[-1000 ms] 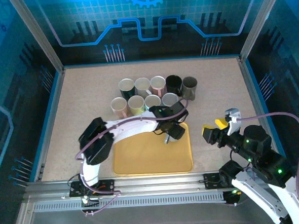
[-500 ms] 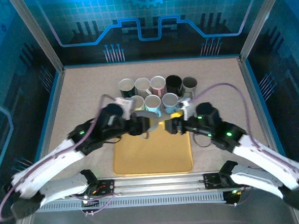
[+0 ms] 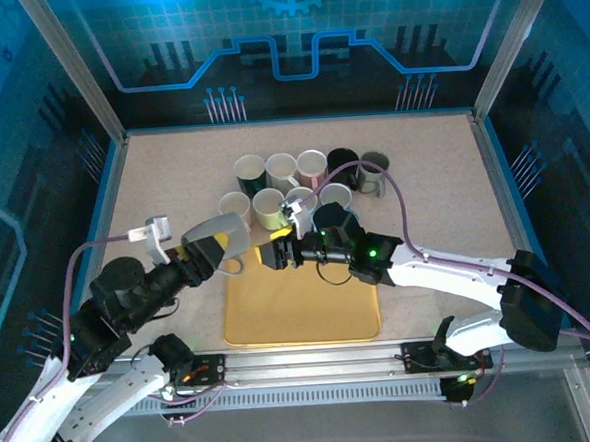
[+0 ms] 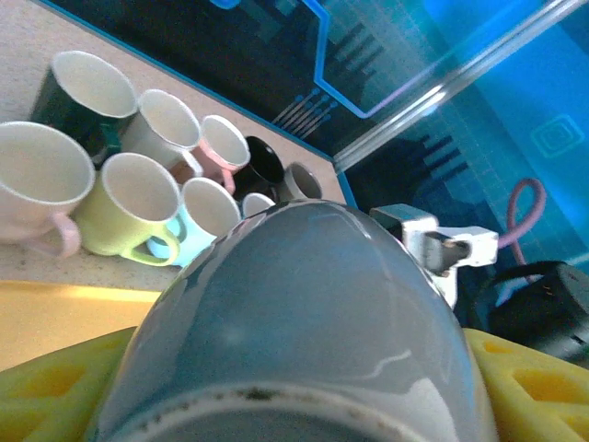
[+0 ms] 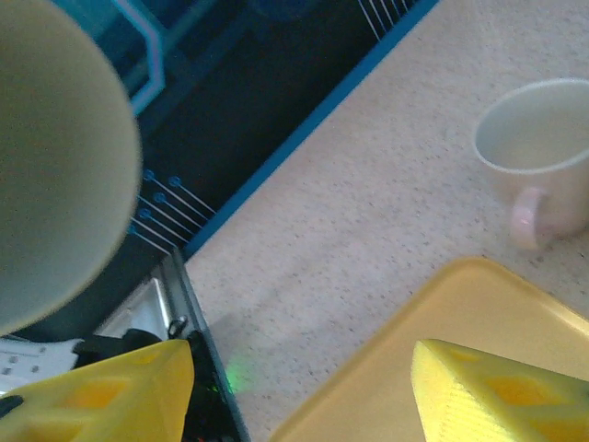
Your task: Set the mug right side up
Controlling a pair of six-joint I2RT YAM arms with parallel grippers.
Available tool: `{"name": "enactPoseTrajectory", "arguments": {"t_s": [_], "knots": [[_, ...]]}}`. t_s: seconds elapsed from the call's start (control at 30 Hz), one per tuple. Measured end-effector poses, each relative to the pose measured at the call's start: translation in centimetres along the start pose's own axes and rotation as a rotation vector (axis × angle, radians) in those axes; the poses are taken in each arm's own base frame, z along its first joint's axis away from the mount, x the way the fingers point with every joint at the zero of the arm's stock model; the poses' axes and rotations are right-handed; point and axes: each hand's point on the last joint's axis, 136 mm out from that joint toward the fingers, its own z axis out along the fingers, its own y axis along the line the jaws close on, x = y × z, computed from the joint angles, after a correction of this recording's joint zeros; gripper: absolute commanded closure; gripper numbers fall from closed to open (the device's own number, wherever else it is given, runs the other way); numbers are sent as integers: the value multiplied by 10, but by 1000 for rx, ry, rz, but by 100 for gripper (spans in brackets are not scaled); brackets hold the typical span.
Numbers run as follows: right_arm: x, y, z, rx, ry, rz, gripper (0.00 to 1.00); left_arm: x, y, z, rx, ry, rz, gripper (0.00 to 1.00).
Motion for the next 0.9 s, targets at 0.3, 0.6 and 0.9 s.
{"name": "enactPoseTrajectory", "arguments": {"t_s": [0.3,0.6,0.9], "knots": [[-22,17,12,15,-108,-2,35,-14,17,-16,-73,-87,-46,42],[-53,53,22,-56,-140,-42,24,-35,-7,-31,11,-138,-69,43],[-32,48,5,-209,6,-4,16,-19,-17,-28,173,-132,-87,43]]}}
